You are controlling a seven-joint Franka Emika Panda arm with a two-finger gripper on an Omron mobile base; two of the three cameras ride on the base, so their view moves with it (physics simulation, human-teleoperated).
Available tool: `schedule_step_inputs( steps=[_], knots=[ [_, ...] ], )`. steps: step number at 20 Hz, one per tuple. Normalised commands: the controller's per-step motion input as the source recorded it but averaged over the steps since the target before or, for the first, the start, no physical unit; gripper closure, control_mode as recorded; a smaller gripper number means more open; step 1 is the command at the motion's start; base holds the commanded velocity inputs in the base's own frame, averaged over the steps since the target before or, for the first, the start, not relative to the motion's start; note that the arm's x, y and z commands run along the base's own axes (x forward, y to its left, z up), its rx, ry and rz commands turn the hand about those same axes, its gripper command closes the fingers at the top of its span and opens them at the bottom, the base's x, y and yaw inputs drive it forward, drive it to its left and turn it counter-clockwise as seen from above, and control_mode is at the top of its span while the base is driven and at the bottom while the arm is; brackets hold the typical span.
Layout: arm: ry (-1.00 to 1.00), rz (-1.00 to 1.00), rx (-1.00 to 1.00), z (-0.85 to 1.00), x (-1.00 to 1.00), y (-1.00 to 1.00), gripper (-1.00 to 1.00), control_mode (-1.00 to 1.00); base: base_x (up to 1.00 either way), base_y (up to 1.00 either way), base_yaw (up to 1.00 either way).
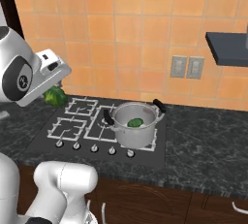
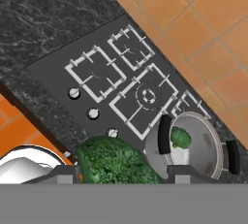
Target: Put the broccoli and broccoli in the pot. Retrieve the spatula and lightly stir the vegetables in the pot.
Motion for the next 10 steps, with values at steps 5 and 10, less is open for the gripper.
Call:
schedule_step_inputs(
  steps=[5,10],
  knots=[
    [0.00,-0.07,0.01,-0.08,0.19,-0.29,1.00,-1.00,0.20,-0.45,-0.05],
    [0.01,-0.37,0.11,-0.24,0.59,-0.83,1.00,-1.00,0.00,0.00,0.00]
  ],
)
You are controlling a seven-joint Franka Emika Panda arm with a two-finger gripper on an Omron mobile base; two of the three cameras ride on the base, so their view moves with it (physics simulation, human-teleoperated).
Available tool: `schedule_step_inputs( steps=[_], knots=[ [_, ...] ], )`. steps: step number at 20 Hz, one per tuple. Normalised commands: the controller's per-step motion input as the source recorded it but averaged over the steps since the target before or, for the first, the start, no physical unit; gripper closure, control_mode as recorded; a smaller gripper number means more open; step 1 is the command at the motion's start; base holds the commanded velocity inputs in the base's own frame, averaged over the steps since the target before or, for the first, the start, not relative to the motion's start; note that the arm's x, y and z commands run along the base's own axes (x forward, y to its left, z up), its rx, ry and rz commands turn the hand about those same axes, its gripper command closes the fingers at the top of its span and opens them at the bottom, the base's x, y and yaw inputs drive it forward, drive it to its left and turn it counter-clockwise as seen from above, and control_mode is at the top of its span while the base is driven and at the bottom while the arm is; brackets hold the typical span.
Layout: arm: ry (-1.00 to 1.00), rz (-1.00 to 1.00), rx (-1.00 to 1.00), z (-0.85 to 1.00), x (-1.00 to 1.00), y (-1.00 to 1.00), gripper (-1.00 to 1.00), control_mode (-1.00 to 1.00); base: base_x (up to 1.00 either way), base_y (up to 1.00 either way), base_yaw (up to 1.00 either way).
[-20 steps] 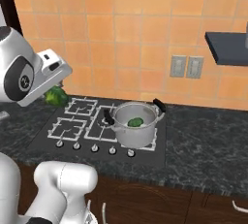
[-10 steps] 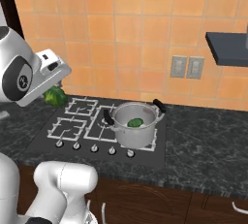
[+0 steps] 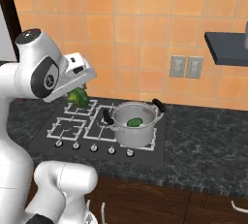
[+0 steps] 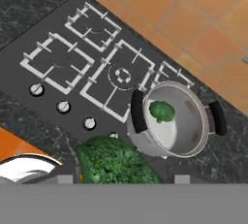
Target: Put the broccoli and broccoli in the pot. Retrieve the spatula and lightly stir the vegetables in the pot.
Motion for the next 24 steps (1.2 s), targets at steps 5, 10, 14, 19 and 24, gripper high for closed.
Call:
schedule_step_inputs(
  steps=[5,10,14,19,24],
  knots=[
    [0.06,-0.22,0.25,-0.40,0.92,-0.52,1.00,-1.00,0.00,0.00,0.00],
    [0.16,-0.16,0.27,-0.38,0.98,-0.41,1.00,-1.00,0.00,0.00,0.00],
    [0.17,-0.13,0.00,-0.31,0.33,-0.38,1.00,-1.00,0.00,0.00,0.00],
    [0.06,-0.10,0.00,-0.47,0.40,-0.41,1.00,-1.00,0.00,0.00,0.00],
    [0.00,-0.09,-0.01,-0.61,0.41,-0.38,1.00,-1.00,0.00,0.00,0.00]
  ],
)
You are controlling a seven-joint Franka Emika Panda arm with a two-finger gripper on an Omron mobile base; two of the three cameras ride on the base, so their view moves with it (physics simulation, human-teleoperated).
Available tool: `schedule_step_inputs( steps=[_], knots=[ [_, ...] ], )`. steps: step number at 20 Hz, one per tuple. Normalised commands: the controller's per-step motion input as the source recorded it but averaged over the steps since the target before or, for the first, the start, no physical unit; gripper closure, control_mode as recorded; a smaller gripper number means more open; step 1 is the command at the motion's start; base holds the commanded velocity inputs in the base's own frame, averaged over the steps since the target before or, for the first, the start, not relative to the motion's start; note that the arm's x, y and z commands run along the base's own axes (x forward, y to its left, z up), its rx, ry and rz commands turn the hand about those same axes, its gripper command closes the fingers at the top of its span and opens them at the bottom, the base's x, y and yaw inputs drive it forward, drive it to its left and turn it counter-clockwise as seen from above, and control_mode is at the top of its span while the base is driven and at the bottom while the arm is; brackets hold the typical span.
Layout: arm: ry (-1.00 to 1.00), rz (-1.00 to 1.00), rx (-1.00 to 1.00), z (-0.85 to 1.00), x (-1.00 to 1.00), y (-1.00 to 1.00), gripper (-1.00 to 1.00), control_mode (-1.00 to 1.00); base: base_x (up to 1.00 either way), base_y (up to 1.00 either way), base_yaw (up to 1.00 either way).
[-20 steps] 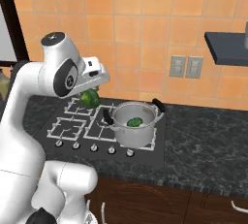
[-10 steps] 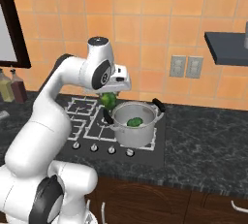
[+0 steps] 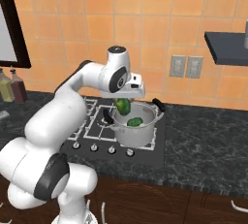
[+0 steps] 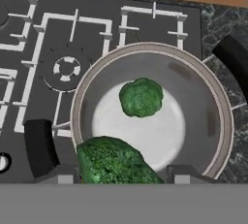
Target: Put the broccoli and broccoli in the pot. Retrieve the spatula and lightly stir the vegetables in the pot.
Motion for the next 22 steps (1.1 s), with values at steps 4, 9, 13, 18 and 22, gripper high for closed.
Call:
schedule_step_inputs(
  steps=[4,9,13,18,22],
  knots=[
    [0.00,-0.08,-0.03,-0.55,0.26,-0.18,1.00,-1.00,0.00,0.00,0.00],
    [0.00,-0.01,0.01,-0.08,0.26,-0.02,1.00,-1.00,0.00,0.00,0.00],
    [0.04,-0.01,0.00,-0.14,0.33,-0.04,1.00,-1.00,0.00,0.00,0.00],
    [0.05,-0.03,0.00,-0.20,0.22,-0.17,-1.00,-1.00,0.00,0.00,0.00],
    [0.03,-0.03,0.00,-0.07,0.23,-0.17,-1.00,-1.00,0.00,0.00,0.00]
  ],
)
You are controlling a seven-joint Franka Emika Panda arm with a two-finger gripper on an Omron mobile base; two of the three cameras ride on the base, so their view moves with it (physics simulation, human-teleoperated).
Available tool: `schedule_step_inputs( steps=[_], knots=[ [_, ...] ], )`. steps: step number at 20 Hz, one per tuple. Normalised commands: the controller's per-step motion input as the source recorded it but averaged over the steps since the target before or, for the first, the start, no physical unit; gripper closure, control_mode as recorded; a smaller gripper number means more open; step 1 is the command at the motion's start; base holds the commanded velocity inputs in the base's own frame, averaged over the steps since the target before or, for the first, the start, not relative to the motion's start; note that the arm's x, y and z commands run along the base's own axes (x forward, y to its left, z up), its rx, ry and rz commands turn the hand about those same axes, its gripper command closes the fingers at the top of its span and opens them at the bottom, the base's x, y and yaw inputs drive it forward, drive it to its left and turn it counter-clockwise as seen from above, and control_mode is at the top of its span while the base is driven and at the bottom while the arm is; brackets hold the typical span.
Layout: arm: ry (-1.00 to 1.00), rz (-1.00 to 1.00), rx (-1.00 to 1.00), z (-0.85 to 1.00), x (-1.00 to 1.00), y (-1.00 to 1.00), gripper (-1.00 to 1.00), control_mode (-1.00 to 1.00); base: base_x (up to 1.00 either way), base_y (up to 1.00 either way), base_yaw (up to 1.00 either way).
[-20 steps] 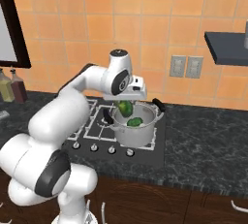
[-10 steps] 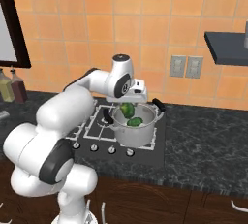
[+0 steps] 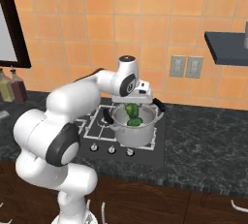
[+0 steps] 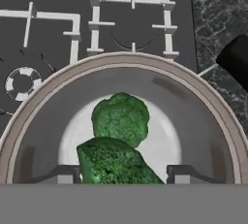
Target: Put the broccoli and broccoli in the pot. Retrieve the spatula and lightly stir the vegetables in the pot.
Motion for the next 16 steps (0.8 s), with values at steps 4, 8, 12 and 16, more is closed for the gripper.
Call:
schedule_step_inputs(
  steps=[4,8,12,16],
  knots=[
    [-0.01,0.00,0.03,-0.07,0.26,0.00,-1.00,-1.00,0.00,0.00,0.00],
    [-0.16,0.00,0.03,0.06,-0.14,0.00,-1.00,-1.00,0.00,0.00,0.00],
    [-0.30,0.00,0.01,0.69,-0.50,0.01,-1.00,-1.00,0.00,0.00,0.00],
    [-0.19,0.00,-0.02,0.83,-0.72,0.38,-1.00,-1.00,0.00,0.00,0.00]
  ],
)
